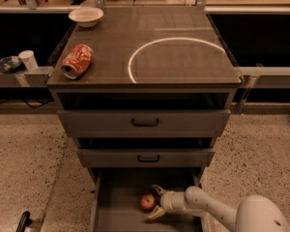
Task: Pick apple from bottom drawer and place on counter
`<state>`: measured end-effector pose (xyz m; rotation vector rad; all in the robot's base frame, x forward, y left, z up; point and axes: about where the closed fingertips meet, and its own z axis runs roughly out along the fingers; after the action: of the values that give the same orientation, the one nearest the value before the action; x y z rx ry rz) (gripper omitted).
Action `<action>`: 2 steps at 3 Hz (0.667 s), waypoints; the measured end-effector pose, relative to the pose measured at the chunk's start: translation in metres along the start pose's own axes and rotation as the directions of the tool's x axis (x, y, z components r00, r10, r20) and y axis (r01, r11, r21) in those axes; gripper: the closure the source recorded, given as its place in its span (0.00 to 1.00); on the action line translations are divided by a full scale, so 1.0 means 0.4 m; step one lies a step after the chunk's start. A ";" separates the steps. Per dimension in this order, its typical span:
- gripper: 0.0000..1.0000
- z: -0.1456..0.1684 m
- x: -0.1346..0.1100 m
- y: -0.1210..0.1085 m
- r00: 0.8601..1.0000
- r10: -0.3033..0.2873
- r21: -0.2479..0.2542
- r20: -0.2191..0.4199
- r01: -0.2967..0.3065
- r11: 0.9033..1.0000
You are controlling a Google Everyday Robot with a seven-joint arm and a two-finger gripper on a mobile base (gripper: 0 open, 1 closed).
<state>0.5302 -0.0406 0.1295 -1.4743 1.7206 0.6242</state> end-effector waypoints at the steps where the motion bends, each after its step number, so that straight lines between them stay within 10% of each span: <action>1: 0.33 0.015 0.013 0.012 0.999 0.033 -0.014 0.027 -0.033 0.999; 2: 0.57 0.012 -0.008 0.020 0.995 0.046 -0.033 0.093 -0.044 0.999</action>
Offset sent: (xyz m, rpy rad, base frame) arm -0.0178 0.0142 0.0235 0.2343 0.0359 0.0716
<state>0.5236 -0.0333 0.1283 -1.4081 1.6821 0.7359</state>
